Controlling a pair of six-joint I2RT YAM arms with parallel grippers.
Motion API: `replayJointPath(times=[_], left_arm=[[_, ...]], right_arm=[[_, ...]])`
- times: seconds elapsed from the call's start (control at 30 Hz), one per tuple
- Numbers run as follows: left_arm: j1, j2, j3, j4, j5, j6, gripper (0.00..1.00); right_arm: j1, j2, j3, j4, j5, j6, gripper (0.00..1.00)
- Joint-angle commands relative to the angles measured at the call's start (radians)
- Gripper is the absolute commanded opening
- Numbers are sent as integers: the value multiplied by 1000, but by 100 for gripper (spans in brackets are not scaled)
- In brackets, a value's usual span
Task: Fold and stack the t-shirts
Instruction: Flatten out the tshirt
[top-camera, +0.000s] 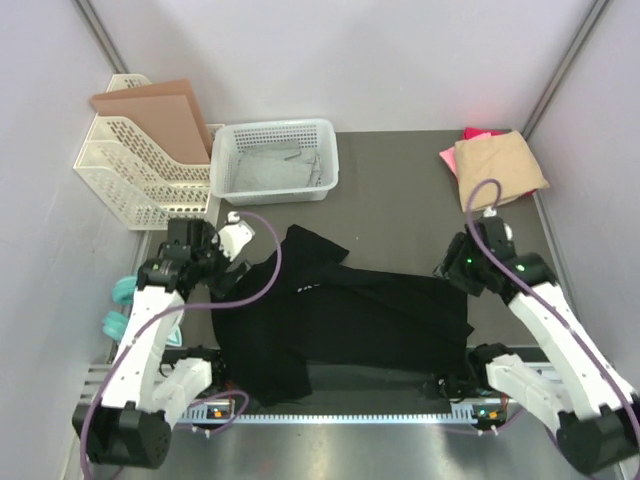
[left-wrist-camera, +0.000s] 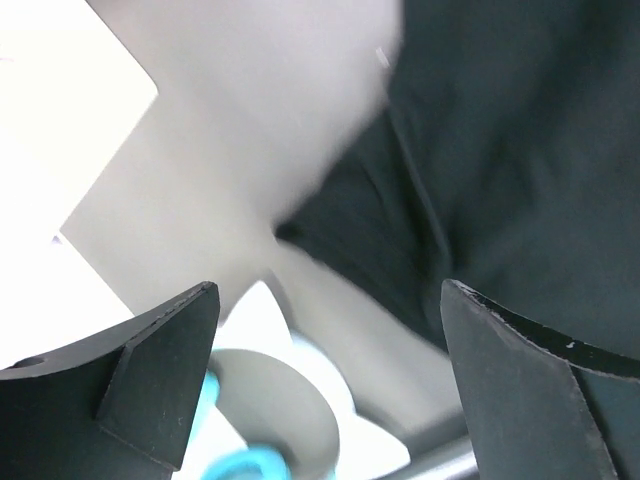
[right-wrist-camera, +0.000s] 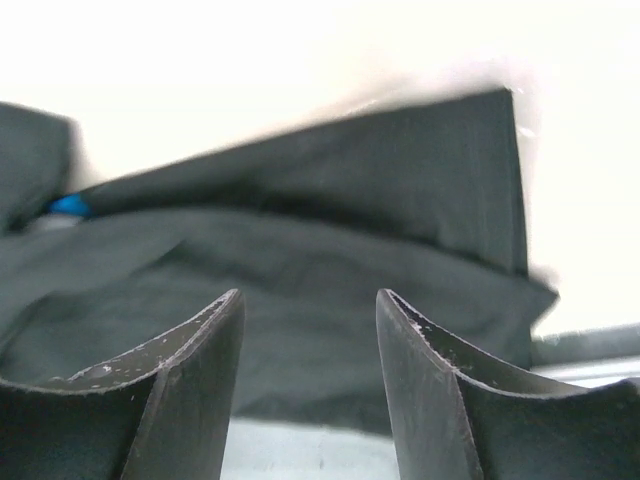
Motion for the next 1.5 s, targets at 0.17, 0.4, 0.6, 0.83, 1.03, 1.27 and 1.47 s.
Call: replayJointPath(times=[0.17,0.4,0.6,0.83,1.03,1.27,1.47], left_arm=[[-9,487,199,270,145,-188,91],[-118,713,364,336,136,-245,91],[-241,863,469,344,102,-268,91],[-262,1022,555,359,76,-281,89],[-262,1136,665,302,62,-283,84],[-285,1196,728,250,101,-298,56],[-291,1161,685,154,180,-297,35]], right_arm=[[55,290,-47,301,116,17,54],[72,284,-109,314,153,18,54],[72,295,-137,326,154,26,54],[85,303,-129,332,145,28,51],[93,284,-126,321,148,25,50],[95,269,-116,305,156,25,43],[95,246,-106,292,163,22,40]])
